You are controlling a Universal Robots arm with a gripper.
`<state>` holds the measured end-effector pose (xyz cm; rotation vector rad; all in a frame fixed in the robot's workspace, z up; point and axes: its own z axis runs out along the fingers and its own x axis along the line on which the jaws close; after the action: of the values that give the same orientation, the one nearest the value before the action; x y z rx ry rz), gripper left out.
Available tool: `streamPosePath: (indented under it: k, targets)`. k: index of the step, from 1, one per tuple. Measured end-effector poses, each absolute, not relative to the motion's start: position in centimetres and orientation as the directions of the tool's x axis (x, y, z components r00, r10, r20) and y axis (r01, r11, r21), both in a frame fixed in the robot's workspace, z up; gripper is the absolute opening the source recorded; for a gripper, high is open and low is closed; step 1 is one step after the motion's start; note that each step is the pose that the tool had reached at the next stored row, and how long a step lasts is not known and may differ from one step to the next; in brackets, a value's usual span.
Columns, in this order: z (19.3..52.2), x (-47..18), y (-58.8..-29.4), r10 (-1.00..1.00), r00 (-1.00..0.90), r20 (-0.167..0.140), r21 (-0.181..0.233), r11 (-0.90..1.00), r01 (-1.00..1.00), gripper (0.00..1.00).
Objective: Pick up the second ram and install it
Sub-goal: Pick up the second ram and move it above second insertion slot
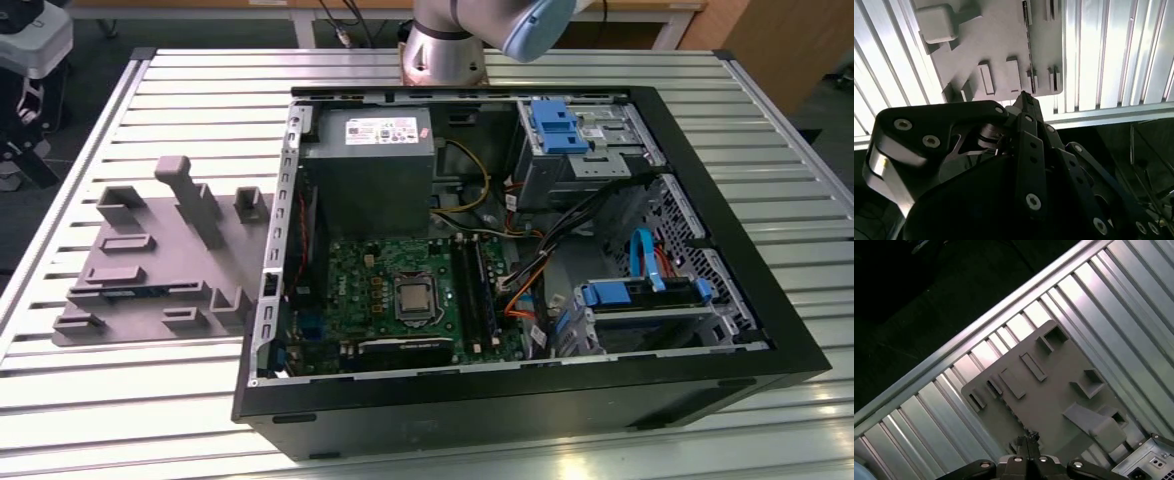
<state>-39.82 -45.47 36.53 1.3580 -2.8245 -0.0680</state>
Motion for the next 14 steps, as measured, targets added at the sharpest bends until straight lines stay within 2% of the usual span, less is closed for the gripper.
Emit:
streamPosePath:
  k: [14]
  targets:
    - [36.42, -39.82, -45.49, -0.880, -0.475, -0.013, 0.042, 0.474, -0.879, 0.11]
